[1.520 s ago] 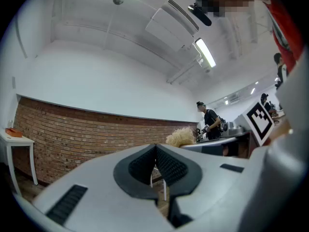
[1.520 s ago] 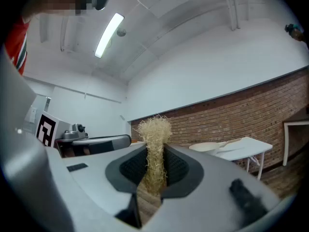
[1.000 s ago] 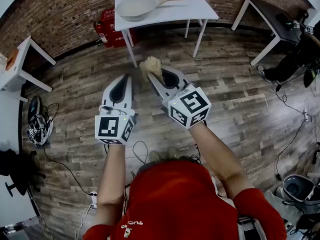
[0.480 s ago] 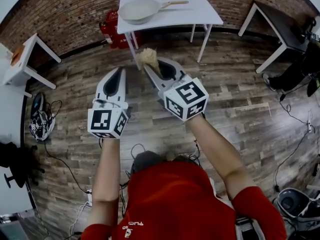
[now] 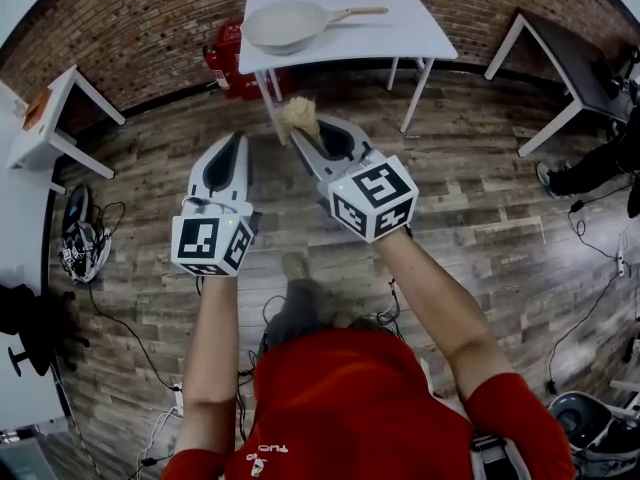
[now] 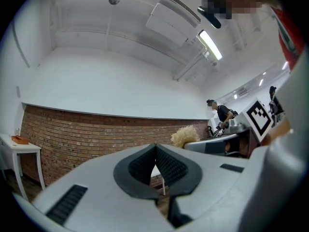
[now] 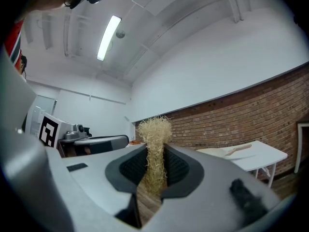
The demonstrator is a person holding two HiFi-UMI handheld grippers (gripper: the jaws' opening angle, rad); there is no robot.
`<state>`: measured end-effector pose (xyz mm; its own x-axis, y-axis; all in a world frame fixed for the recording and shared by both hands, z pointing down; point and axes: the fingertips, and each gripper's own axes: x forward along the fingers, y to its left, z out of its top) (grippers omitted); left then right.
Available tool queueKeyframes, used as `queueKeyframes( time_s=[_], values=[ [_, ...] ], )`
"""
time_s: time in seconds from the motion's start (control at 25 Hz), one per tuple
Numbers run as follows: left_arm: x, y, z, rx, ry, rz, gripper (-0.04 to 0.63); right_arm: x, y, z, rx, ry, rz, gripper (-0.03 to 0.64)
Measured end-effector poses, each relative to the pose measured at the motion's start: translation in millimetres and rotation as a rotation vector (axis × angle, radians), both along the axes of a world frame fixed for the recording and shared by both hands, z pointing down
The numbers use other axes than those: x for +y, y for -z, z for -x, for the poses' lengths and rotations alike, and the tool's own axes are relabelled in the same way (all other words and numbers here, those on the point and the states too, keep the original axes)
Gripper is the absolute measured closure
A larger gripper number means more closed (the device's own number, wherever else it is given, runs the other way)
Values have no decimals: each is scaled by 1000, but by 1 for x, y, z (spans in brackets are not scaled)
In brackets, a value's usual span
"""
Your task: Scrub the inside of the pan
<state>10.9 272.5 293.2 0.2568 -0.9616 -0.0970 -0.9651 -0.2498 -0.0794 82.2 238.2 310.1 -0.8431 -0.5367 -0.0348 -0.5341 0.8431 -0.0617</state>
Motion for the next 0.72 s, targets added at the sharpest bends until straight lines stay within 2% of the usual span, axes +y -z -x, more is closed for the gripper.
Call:
queueKeyframes(
  time_s=[0.24,0.72],
  values=[
    [-64,-8,33,16,-15,-11,583,-63,-11,30,29,-28,0,531],
    [-215,-1,124,41,-83,-13,583,-208,-11,109,64,-122,8,531]
  ],
)
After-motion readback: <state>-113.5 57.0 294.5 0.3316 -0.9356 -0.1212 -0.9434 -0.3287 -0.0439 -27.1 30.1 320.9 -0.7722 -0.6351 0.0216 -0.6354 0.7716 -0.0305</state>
